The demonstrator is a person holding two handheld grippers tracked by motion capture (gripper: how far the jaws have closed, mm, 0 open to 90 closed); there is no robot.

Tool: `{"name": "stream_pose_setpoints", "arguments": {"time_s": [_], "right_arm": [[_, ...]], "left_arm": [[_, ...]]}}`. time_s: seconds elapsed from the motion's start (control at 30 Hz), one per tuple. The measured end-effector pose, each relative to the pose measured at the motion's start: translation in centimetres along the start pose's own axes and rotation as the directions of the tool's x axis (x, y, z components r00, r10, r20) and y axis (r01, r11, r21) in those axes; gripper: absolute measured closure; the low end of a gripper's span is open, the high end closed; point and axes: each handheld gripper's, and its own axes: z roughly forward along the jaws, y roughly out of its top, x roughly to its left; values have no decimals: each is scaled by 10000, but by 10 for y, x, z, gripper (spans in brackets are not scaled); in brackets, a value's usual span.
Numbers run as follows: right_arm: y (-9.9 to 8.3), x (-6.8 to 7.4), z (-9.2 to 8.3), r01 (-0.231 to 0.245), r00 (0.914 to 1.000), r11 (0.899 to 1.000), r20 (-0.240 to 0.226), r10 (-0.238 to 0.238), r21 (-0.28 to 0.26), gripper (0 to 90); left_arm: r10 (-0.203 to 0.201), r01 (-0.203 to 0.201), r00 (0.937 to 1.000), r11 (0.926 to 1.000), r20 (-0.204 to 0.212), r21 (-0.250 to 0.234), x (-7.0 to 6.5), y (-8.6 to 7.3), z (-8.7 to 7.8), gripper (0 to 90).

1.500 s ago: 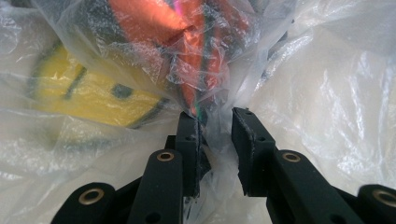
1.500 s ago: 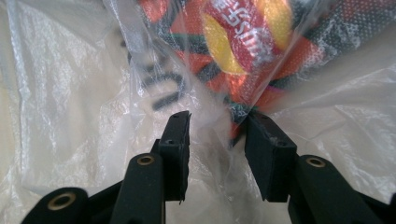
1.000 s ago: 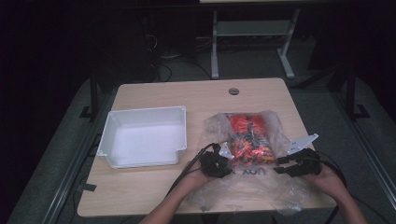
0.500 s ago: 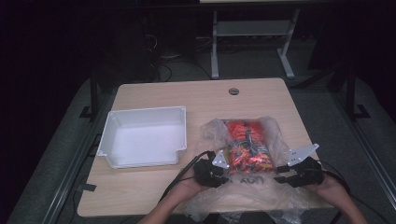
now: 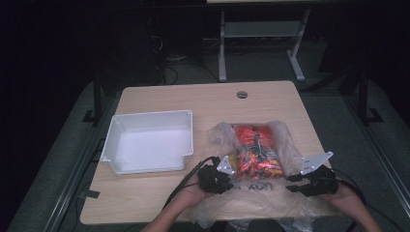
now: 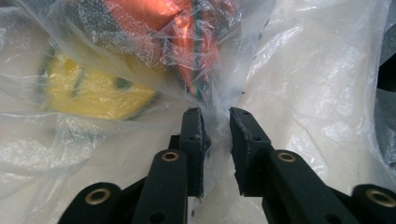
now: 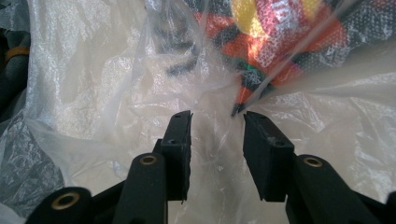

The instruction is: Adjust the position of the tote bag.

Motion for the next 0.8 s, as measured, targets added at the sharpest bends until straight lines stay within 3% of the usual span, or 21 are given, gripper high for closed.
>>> {"name": "stream_pose_setpoints", "arguments": {"time_s": [0.37,0.8], "right_arm": [[0,1,4,31,10000,9999,72,-32,154,771],[3,1,-8,-3,9999,9999,158,5,-136,868]], "left_arm": [[174,-176,9998,9998,124,124,1,-3,-1,866],[115,-107,9996,9995,276,-297,3,-3,-12,891]]}}
